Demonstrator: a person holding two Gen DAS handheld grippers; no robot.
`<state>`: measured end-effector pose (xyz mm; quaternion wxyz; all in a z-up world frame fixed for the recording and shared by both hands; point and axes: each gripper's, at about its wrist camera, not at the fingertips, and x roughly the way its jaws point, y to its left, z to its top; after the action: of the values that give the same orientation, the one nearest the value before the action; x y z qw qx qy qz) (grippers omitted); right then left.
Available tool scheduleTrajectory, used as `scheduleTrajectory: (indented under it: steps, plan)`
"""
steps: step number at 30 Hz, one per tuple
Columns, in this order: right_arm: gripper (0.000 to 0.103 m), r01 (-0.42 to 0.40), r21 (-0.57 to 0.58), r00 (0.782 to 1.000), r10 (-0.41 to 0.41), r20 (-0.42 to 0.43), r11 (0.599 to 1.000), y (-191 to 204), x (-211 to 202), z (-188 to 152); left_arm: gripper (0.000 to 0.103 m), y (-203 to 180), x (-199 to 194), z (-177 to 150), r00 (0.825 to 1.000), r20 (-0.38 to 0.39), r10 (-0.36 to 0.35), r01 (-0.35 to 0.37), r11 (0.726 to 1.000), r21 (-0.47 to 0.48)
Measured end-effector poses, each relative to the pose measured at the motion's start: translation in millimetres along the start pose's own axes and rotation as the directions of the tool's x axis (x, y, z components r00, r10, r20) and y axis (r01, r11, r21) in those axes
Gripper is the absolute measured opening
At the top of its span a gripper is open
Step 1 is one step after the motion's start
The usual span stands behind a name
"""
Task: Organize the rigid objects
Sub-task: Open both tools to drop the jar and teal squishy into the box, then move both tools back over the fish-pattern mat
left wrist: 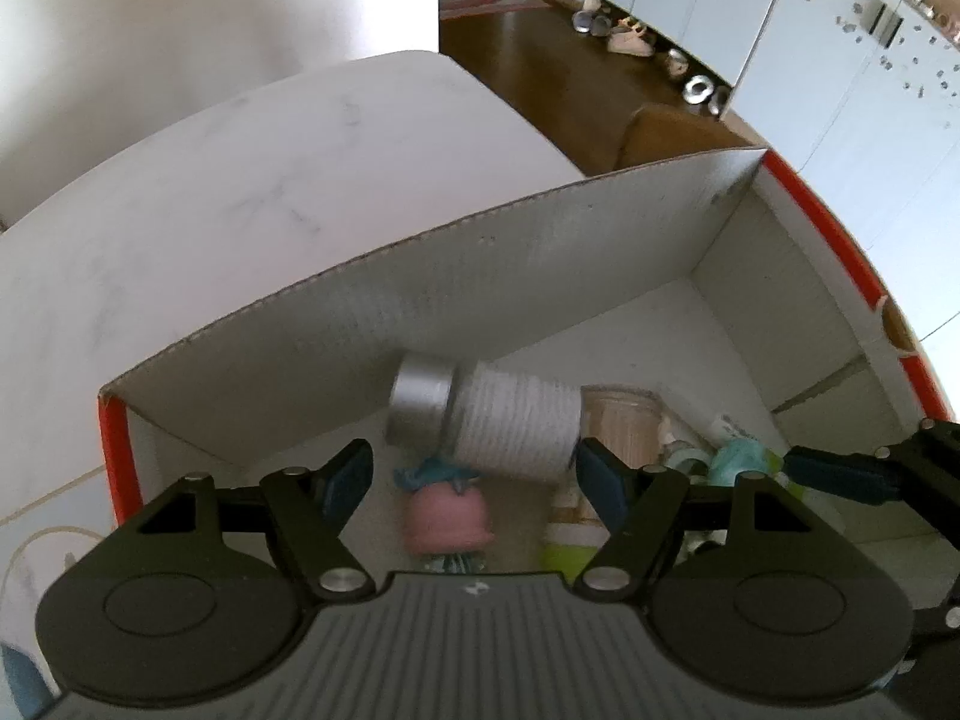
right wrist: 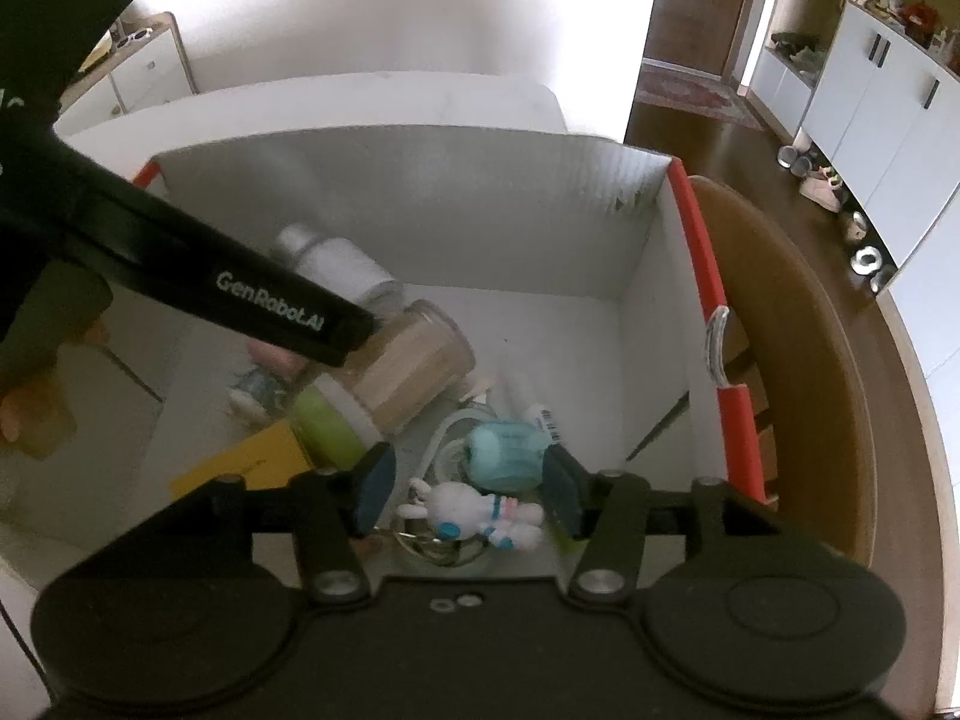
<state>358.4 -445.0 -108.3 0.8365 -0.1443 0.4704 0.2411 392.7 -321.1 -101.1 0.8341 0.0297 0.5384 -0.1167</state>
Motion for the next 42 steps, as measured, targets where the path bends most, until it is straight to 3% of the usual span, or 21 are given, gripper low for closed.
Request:
scheduleTrajectory:
  steps: [16, 28, 42]
  plan:
    - [0.068, -0.049, 0.052, 0.992, 0.043, 0.116, 0.997, 6, -57, -7, 0.075, 20, -57, -27, 0.991, 0.103, -0.083, 0.087, 0.996, -0.032]
    - [0.086, -0.059, 0.108, 0.98, 0.037, 0.193, 0.992, 47, -97, -18, 0.075, 42, -105, -64, 0.972, 0.195, -0.133, 0.131, 0.991, 0.023]
    - [0.1, -0.087, 0.185, 0.956, 0.03, 0.29, 0.979, 118, -123, -34, 0.081, 106, -160, -118, 0.944, 0.281, -0.171, 0.159, 0.985, 0.065]
